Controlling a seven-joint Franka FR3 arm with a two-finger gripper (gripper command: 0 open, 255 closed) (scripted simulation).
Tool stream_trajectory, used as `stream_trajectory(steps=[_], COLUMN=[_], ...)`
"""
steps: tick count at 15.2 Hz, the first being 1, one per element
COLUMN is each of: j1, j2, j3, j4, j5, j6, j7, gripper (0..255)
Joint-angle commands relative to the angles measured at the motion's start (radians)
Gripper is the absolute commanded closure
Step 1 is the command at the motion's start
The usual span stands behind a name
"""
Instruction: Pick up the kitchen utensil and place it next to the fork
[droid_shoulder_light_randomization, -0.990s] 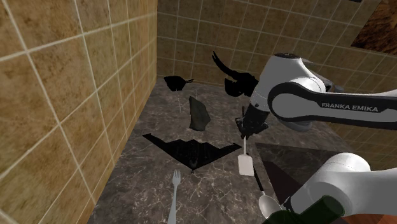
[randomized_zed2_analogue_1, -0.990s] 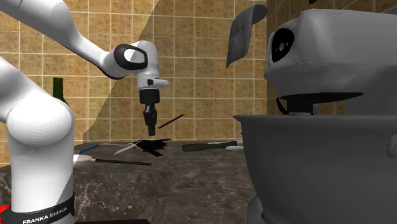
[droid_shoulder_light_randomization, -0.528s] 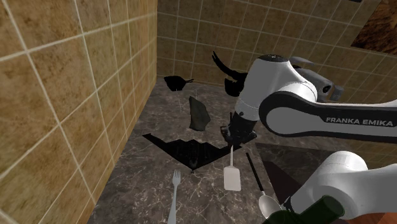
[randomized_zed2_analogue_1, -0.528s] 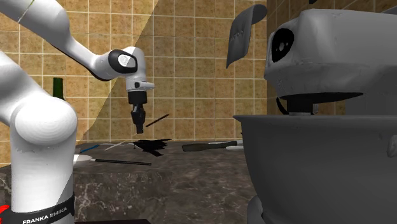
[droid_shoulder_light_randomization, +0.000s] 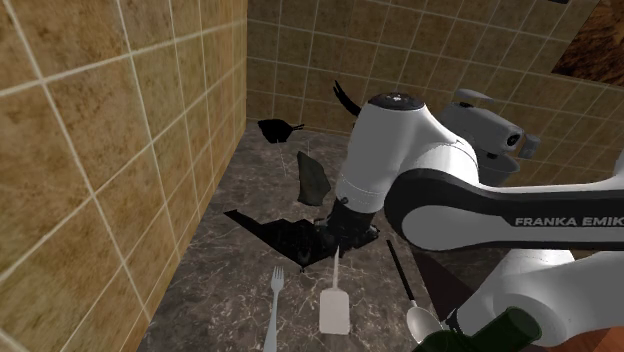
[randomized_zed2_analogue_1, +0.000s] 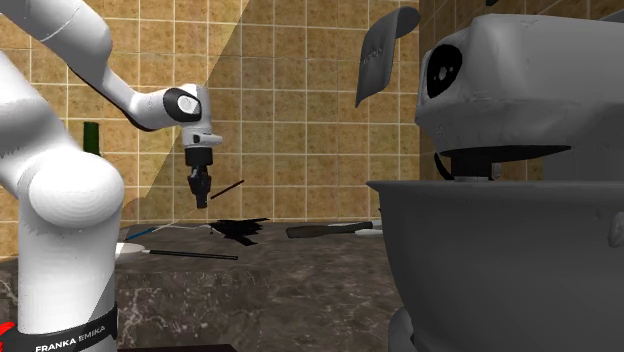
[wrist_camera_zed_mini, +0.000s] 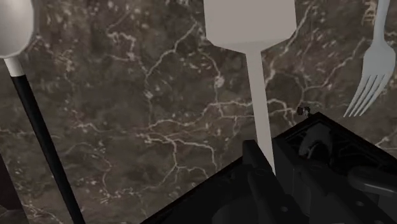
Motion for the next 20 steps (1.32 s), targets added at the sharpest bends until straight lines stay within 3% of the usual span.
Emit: stream_trajectory(steps=[1,6,10,13,16,18,20], j1=[-0.001,-0.033,-0.085,-0.138,-0.178,-0.12,-0.001], j2=[0.044,0.175,0.304,0.433,0.632,0.803,0.928], j3=[0.053,0.192,0.323,0.442,0.57,0.59,0.541], j4=[0.05,0.181,0.302,0.403,0.516,0.604,0.698], j5=[0.004,-0.022,-0.089,-0.188,-0.381,-0.553,-0.666], j6=[0.003,0.019,0.029,0.031,0.015,-0.025,-0.073], j7=[0.058,0.203,0.339,0.468,0.656,0.803,0.898], gripper=[255,255,255,255,255,255,255])
